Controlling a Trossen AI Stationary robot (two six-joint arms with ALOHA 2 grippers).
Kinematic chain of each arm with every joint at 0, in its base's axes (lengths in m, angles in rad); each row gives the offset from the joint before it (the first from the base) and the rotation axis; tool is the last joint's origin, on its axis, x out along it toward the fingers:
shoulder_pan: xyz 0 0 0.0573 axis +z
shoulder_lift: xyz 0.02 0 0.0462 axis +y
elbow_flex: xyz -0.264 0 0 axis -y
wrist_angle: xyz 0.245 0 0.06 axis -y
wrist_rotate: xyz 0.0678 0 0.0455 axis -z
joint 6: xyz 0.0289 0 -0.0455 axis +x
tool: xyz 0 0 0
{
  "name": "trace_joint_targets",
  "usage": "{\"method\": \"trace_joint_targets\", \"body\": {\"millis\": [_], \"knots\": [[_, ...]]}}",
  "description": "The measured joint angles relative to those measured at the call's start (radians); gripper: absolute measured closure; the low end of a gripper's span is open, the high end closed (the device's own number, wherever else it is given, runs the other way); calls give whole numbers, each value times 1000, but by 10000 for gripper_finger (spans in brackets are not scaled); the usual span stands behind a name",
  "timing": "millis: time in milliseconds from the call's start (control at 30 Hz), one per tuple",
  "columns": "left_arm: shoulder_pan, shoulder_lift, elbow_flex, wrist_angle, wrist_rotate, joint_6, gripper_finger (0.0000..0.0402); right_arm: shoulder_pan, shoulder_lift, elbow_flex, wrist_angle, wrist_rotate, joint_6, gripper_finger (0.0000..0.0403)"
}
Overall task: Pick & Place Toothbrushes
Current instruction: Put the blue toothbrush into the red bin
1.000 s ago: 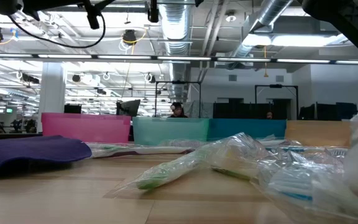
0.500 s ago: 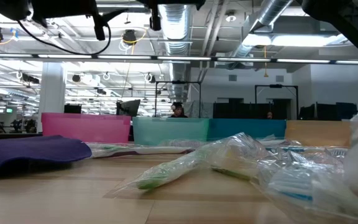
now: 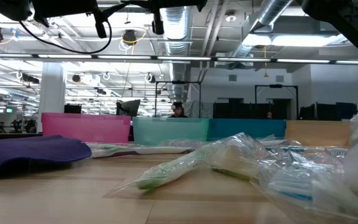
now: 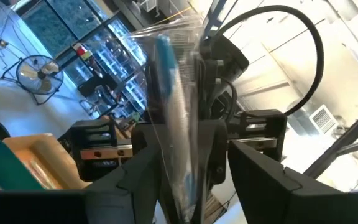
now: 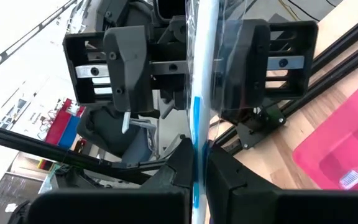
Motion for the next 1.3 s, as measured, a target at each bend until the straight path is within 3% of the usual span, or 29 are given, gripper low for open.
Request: {"method": "trace_joint_targets", "body": {"millis": [200,433,900,1133,1300], "knots": [[0,0,0,-3,0,-20,253,0,0,0,0,0,0,393],[0,1,0,-9,0,-30,382,1,-1,2,4,1,-11,390],[3,-3,0,-11,-2,-86,383,-15,-1,2,19,-2,-48,251],[42,-3,0,-52,-1,-158,383,-31,-1,2,5,-71,-49,186],[103,-5,3,-168,32,-196,383,-46,0,0,3,-128,-49,163]]}}
